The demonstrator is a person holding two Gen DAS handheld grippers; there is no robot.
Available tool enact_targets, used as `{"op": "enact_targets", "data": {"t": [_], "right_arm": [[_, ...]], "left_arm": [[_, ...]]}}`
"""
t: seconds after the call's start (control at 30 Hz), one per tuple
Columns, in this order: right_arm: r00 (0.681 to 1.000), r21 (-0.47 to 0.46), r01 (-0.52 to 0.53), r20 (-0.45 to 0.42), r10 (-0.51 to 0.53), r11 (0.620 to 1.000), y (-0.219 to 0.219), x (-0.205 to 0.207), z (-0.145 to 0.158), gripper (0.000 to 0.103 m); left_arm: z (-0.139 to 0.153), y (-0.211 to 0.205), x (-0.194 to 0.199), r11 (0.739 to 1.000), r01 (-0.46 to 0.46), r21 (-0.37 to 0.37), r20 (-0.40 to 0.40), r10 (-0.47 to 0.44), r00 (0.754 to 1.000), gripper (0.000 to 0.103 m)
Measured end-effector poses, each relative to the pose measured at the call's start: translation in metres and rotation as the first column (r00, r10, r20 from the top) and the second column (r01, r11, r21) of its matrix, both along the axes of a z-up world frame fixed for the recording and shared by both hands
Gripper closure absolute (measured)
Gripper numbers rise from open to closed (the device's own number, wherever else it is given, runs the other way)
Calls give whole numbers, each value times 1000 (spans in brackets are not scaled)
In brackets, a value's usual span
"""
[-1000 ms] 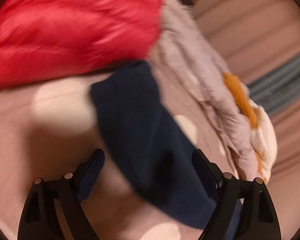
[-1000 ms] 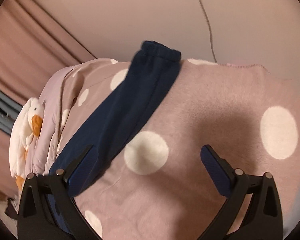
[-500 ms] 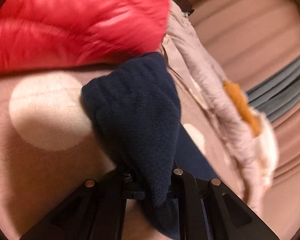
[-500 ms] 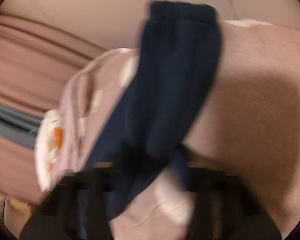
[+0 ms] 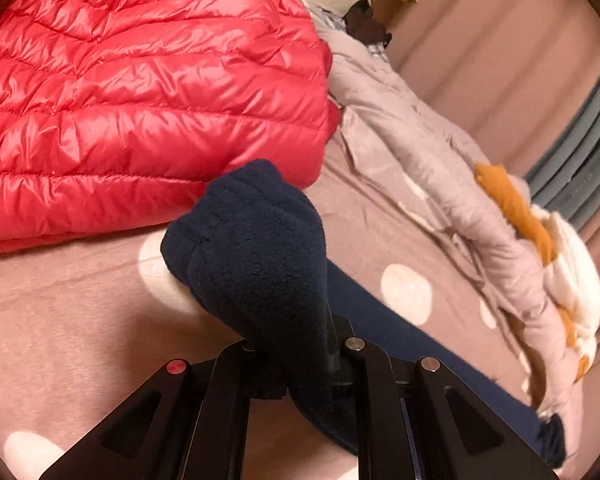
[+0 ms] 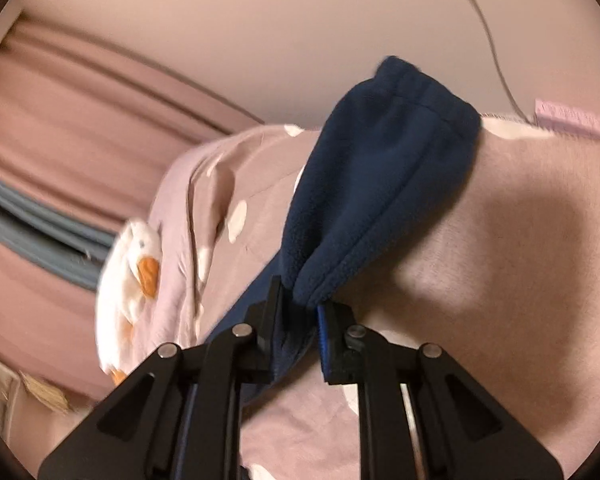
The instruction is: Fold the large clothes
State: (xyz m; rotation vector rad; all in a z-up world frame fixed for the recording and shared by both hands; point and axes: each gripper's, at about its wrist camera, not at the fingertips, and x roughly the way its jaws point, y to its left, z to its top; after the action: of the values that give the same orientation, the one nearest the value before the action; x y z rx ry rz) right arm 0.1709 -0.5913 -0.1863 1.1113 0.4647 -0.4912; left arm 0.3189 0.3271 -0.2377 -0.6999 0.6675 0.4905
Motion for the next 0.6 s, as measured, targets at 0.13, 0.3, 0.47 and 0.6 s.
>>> {"op": "enact_targets", "data": {"t": [0.13, 0.3, 0.47, 0.6], "right_arm": [[987, -12, -21, -162, 19, 1000, 2, 5, -19, 62], [986, 230, 140, 56, -157, 963, -28, -53, -45, 55], [953, 164, 269, 98, -287, 949, -54, -87, -33, 38], [969, 124, 226, 72, -236, 966, -62, -54, -34, 37]], "left_arm": [[-20, -18, 14, 995, 35, 92, -94, -26, 995, 90], [-37, 5, 7, 998, 22, -65, 25, -21, 999, 90], [-40, 13, -2, 991, 22, -130, 91, -11, 996, 89], [-36, 6, 6, 996, 15, -92, 64, -9, 998, 89]]}}
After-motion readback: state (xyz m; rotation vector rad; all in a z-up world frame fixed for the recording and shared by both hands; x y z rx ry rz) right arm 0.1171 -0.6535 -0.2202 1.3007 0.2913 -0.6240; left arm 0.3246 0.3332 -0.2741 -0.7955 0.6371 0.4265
